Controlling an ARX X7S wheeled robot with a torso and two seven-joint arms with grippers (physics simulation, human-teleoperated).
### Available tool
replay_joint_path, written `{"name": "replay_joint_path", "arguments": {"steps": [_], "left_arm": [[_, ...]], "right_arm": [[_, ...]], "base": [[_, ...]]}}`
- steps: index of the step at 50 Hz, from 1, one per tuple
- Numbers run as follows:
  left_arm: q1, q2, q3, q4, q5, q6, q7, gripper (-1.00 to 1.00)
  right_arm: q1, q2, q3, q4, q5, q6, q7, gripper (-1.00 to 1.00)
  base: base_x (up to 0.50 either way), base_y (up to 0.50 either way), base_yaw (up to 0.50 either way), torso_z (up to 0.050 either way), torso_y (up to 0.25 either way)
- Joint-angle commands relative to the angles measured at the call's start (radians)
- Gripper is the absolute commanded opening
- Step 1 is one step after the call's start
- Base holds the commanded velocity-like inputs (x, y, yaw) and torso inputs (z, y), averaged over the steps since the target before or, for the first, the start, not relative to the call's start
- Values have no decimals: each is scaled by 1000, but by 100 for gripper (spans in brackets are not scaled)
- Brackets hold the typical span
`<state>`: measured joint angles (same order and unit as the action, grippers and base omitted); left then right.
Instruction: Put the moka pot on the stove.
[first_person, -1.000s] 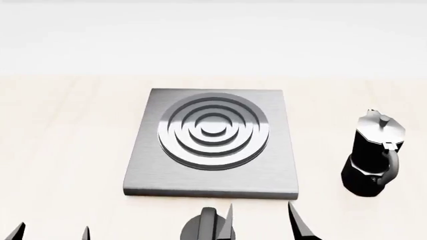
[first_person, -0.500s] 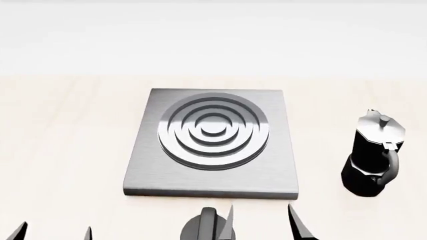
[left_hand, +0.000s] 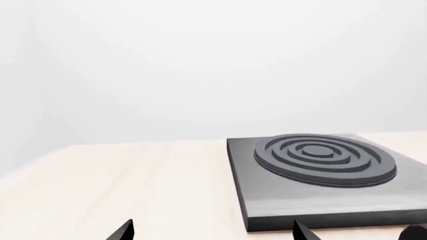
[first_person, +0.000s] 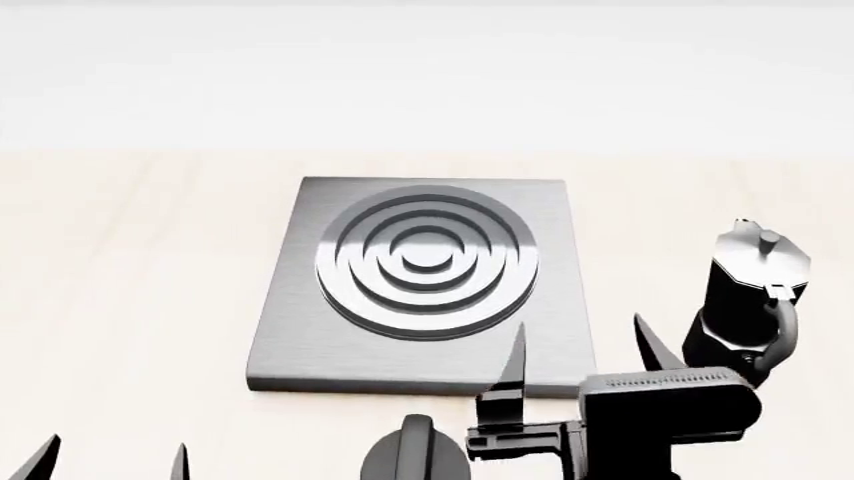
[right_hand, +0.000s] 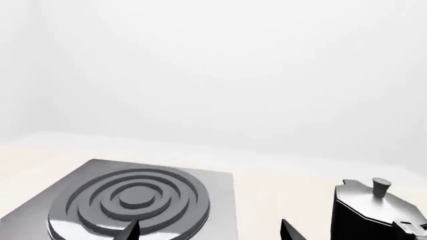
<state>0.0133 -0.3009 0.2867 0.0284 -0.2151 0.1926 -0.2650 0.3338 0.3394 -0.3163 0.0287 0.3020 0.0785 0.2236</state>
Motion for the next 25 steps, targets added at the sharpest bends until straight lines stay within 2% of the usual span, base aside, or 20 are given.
{"name": "replay_joint_path", "arguments": {"steps": [1,25], "left_arm": [[-6,-3,0,0,-11,1,1,100],[-9,4,9,-12,3,8,-19,100]], "right_arm": [[95,39,25,22,31,65,-30,100],[179,121,79,-53,36,180,16,100]], "base": [[0,0,0,0,0],[0,0,0,0,0]]}}
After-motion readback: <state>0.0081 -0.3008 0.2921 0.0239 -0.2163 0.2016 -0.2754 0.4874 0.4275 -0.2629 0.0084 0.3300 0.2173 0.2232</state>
